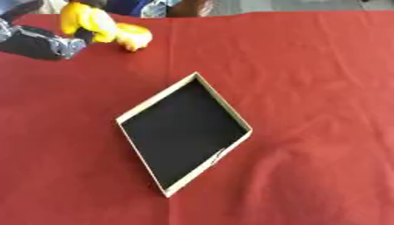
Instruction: Pick up objects on the table and place them in the box.
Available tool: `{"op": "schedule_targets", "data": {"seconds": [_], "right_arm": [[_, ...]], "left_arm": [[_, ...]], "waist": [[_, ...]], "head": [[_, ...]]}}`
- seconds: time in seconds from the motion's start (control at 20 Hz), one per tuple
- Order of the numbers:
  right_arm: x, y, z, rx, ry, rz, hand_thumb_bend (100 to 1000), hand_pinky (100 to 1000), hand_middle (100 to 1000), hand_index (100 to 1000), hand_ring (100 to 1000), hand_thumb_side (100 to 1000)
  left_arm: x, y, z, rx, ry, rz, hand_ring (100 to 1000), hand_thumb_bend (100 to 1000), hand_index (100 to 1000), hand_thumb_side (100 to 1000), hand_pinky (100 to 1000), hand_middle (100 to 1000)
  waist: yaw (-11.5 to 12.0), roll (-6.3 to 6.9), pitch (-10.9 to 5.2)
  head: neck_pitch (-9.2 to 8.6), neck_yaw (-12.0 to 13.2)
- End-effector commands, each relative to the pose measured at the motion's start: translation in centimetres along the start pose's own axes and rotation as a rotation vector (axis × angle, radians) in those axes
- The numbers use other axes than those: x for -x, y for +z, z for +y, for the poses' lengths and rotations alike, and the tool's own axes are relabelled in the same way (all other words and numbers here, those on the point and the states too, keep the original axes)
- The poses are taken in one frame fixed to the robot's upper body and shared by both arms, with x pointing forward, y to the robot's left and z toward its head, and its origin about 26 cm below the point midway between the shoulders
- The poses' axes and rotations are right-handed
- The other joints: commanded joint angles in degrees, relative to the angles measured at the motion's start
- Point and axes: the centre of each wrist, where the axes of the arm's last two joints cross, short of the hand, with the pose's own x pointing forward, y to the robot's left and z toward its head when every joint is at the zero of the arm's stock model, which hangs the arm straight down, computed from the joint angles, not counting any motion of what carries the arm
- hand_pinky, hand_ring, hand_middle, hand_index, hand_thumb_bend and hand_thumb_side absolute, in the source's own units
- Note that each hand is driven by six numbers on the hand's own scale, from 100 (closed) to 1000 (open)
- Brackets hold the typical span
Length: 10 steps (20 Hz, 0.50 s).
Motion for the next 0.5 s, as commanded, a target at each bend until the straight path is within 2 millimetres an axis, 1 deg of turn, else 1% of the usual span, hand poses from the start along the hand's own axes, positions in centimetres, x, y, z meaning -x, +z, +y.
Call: {"op": "schedule_targets", "data": {"seconds": [0.05,0.2,0.5], "right_arm": [[-1.1,-0.8,-0.9,-0.010,0.056,-0.033,100,907,776,848,804,523],[-1.2,-0.8,-1.0,-0.011,0.068,-0.040,100,907,775,848,804,523],[-1.2,-0.7,-0.9,-0.003,0.068,-0.038,100,907,775,848,803,523]], "left_arm": [[-2.4,-1.0,-0.4,0.040,0.012,-0.078,433,100,637,100,597,515],[-2.8,-1.4,-2.5,0.097,0.055,-0.078,430,100,639,100,601,518],[-2.2,-1.6,-6.2,0.125,0.121,-0.016,431,100,648,100,615,528]], "waist": [[0.12,-0.01,-1.59],[0.13,-0.04,-1.49],[0.27,0.00,-1.15]], "head": [[-0.01,-0.39],[-0.01,-0.58],[-0.27,-1.27]]}}
